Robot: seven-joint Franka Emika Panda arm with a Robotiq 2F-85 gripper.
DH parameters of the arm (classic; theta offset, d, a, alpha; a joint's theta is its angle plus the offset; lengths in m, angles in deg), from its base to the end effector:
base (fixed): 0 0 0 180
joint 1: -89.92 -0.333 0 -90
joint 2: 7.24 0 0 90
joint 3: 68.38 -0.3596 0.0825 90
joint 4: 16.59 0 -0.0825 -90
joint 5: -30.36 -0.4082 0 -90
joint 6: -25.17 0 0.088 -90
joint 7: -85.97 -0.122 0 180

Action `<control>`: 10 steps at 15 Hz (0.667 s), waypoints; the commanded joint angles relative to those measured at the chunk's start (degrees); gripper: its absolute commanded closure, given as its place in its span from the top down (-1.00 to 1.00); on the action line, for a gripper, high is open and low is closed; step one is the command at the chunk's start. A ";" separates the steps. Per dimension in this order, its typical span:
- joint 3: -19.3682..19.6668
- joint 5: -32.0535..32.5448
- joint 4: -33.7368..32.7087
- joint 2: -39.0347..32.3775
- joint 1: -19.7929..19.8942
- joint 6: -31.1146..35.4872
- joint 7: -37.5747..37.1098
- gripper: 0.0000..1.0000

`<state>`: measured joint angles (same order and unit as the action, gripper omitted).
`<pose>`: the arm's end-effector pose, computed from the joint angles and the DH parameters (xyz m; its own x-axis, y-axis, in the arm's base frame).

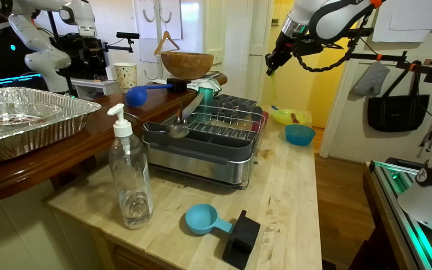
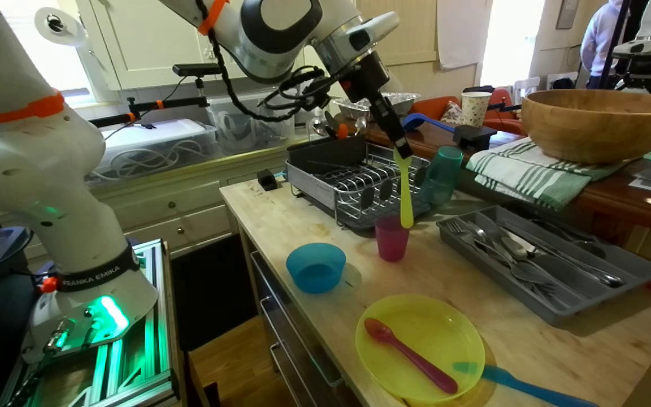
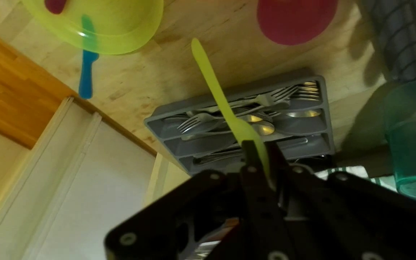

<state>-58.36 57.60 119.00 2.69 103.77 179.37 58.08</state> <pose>0.4914 -0.2071 0.4619 0.7522 -0.4041 0.5205 -0.5303 -0.8401 0.1141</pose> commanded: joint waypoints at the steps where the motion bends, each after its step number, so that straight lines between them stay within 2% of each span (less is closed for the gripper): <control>1: -3.60 14.50 4.18 2.77 5.18 -0.11 -2.40 -0.95; 7: -3.03 36.75 7.78 1.50 7.31 4.67 -3.48 -0.95; 10: -2.04 47.67 8.27 -0.87 8.47 9.79 -4.74 -0.95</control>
<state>-60.96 96.47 126.22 3.60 110.53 183.71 54.78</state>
